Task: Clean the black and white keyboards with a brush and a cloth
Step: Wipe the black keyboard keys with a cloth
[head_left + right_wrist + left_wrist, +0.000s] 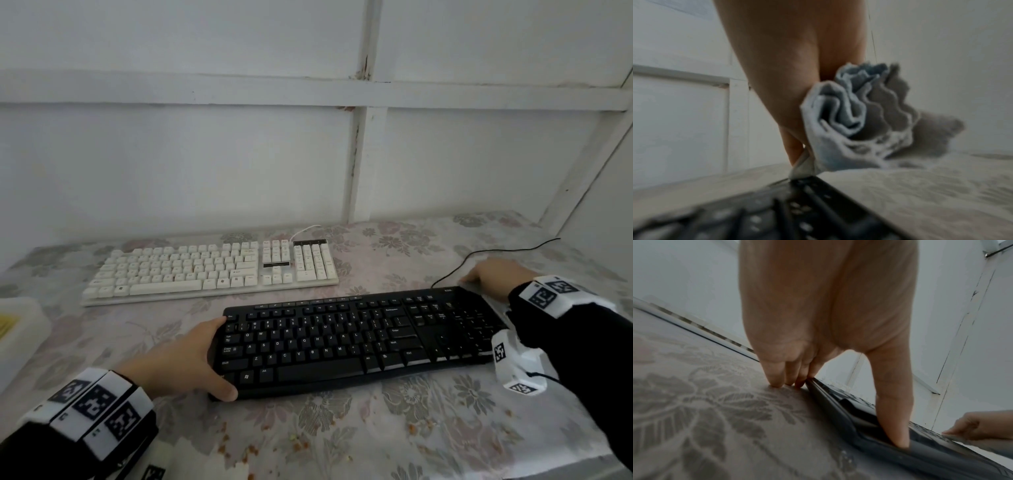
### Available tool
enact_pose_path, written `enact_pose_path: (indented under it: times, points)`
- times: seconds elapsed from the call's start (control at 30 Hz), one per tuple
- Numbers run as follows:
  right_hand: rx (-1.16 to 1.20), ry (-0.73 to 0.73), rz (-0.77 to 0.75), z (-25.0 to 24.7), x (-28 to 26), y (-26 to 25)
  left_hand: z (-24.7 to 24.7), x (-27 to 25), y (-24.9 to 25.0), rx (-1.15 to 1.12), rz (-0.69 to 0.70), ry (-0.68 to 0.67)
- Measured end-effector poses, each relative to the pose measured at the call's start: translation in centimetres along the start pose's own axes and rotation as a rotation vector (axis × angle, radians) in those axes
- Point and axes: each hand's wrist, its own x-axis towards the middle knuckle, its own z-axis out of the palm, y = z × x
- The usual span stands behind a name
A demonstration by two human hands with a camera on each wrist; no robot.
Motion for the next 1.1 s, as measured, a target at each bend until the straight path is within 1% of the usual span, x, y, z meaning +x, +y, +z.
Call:
enact_pose_path:
  times: [0.03,0.1,0.17,0.27,0.43,0.7,0.87,0.9,0.97,1.03,1.07,1.1]
  points:
    - [0.019,0.022,-0.040,-0.5,0.0,-0.8,0.0,0.0,0.0,-0.008,0.000,0.001]
    - [0.066,0.060,-0.173,-1.0,-0.5,-3.3,0.0,-0.1,0.0,-0.022,-0.006,0.002]
    - [0.113,0.041,-0.273,-0.4,-1.0,-5.9,0.1,-0.1,0.0,-0.021,-0.012,0.001]
    - [0.091,0.021,-0.314,1.3,-1.4,-7.2,0.1,-0.1,0.0,-0.026,-0.002,0.005]
    - [0.111,0.019,-0.308,2.2,-1.8,-5.5,0.1,-0.1,0.1,-0.030,-0.004,0.001]
    - [0.065,0.037,-0.094,2.5,-1.2,-0.5,0.1,-0.2,0.2,-0.062,-0.007,-0.011]
    - [0.105,-0.007,0.028,1.5,-1.3,0.3,0.0,-0.6,0.3,-0.028,0.022,0.001]
    - [0.102,-0.005,0.047,1.1,-1.4,0.1,0.1,-0.7,0.3,-0.023,0.029,0.006]
    - [0.139,0.058,0.052,0.2,-1.7,-1.1,0.1,-0.9,0.6,-0.037,0.041,0.009]
    - [0.298,0.161,-0.010,-0.9,-2.2,-3.9,0.2,-1.1,0.9,-0.071,0.071,0.001]
    - [0.406,0.190,-0.056,-1.3,-2.7,-6.0,0.2,-1.2,1.1,-0.074,0.083,-0.003]
    - [0.507,0.181,-0.112,-1.8,-3.2,-8.3,0.3,-1.2,1.2,-0.073,0.098,-0.003]
